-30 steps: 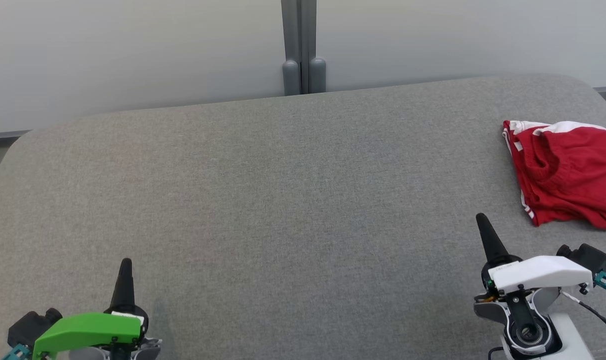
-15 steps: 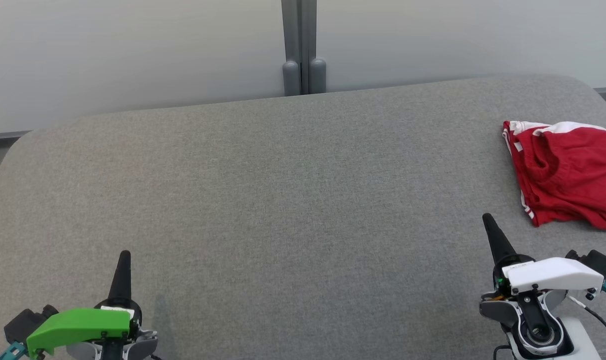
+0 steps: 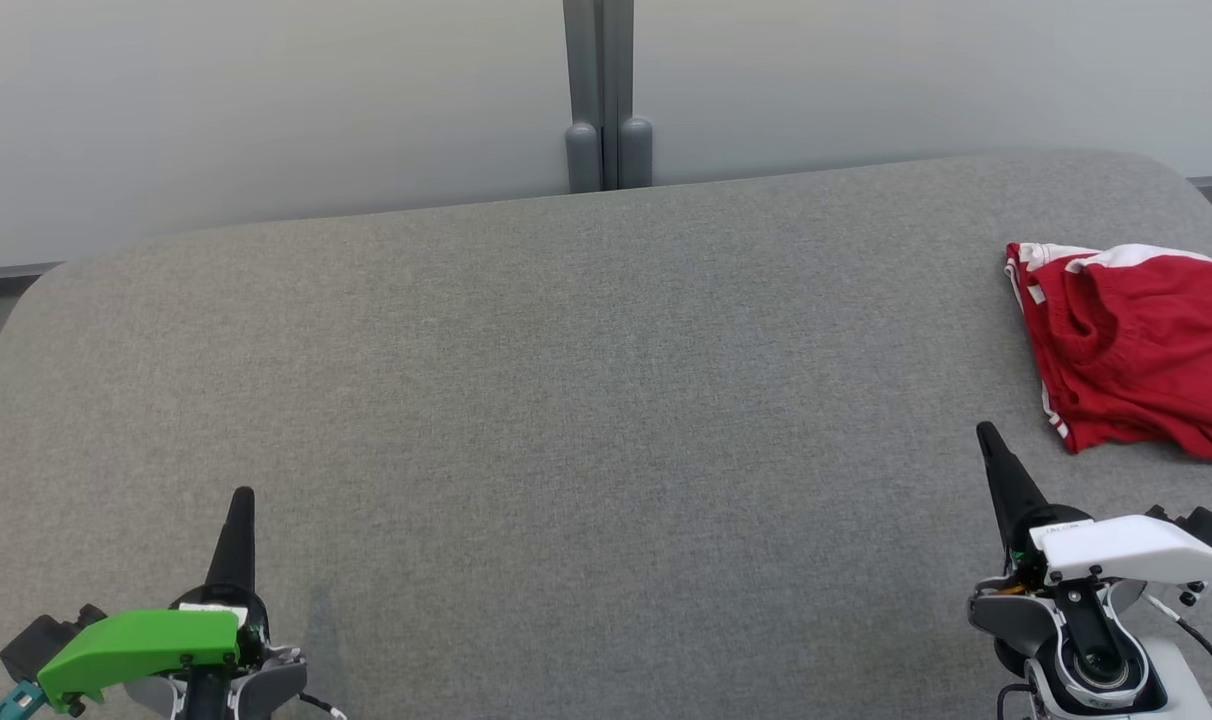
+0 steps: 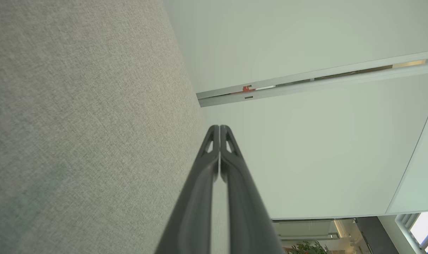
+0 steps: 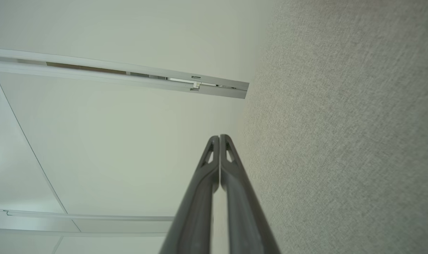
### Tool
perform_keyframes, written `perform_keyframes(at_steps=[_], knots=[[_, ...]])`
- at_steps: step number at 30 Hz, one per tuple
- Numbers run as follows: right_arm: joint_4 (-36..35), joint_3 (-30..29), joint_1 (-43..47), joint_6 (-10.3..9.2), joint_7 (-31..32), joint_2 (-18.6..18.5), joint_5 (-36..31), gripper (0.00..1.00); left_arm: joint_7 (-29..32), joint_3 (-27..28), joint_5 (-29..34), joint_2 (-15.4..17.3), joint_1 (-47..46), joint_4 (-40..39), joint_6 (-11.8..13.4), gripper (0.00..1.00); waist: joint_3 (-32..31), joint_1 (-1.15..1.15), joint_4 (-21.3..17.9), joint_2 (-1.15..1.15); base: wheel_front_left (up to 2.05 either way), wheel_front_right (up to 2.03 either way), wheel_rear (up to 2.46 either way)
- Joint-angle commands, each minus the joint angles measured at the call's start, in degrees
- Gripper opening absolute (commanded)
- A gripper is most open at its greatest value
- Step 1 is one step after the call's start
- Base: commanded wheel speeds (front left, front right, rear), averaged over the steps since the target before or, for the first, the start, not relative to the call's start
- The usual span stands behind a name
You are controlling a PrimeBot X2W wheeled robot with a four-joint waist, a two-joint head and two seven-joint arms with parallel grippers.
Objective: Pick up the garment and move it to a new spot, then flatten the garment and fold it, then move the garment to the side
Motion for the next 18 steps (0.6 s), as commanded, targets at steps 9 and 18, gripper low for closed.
perform_keyframes(at_steps=[9,18], knots=[[-1.2,-1.0,0.8,0.03,1.3,-0.2,4.5,0.0,1.3,0.7,-4.2,0.3,-1.7,-0.5,-0.8,0.0,-0.1,0.0,0.0,0.0,0.0,0.0,0.0],[-1.7,-1.7,1.2,0.02,2.1,-0.2,8.1,0.0,2.3,1.2,-7.4,0.4,-2.0,-0.6,-1.2,0.0,-0.1,0.0,0.0,0.0,0.0,0.0,0.0]])
